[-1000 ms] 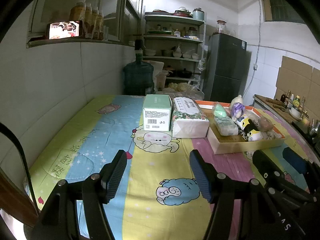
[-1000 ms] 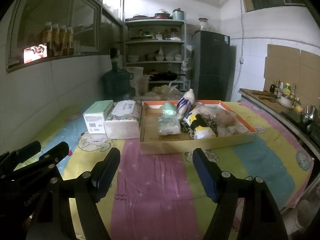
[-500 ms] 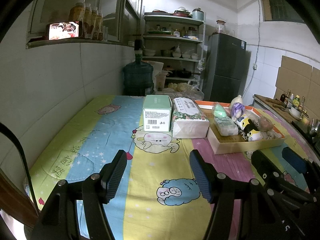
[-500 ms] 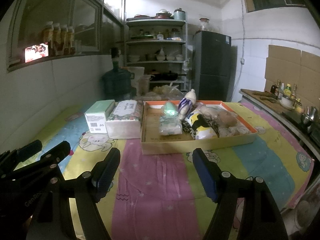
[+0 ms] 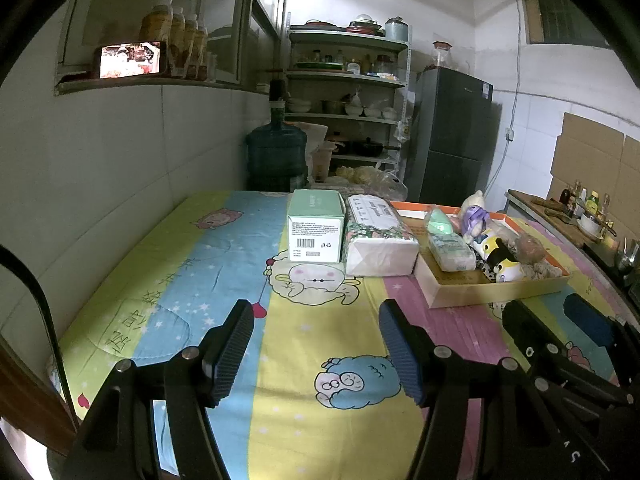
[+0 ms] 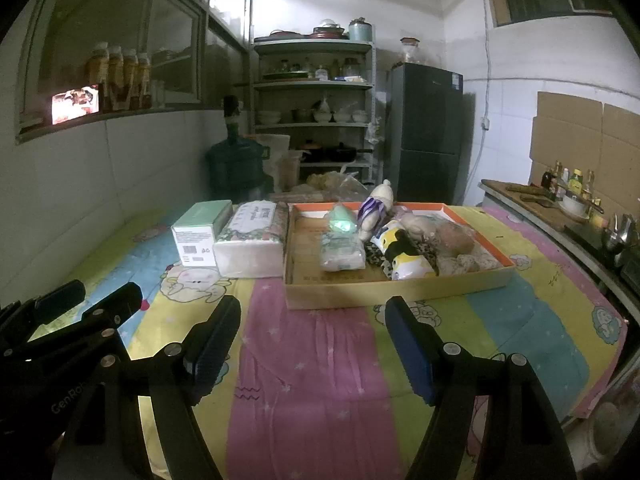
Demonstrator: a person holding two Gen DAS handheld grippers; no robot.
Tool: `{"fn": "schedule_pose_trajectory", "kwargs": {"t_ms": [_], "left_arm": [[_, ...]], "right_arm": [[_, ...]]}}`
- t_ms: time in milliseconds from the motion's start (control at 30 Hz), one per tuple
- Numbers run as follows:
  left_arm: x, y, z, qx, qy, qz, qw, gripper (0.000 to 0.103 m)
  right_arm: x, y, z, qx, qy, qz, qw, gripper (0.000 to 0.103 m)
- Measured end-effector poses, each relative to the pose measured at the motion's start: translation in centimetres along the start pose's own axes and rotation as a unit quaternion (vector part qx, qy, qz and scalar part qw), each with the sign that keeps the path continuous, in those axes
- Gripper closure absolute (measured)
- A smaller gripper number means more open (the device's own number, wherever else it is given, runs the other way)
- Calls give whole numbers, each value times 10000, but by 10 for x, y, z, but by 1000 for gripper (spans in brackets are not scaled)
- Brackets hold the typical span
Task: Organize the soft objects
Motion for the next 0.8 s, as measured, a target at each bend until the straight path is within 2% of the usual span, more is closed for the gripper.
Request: {"fn": "schedule_pose_trajectory", "kwargs": {"t_ms": [800], "left_arm": [[1,0,1,7,0,-2,10000,38]], "right_arm": [[0,0,2,-4,7,4,10000,27]]}}
Point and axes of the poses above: each gripper's, at about its wrist camera, not at the fingertips, and y roughly against the way its jaws point, z to its left, x to its underside, the point moved 2 cm from there along -y, roughly the way its jaws point, and after that the axes turned 3 degrees about -y, right-handed, at the moved point
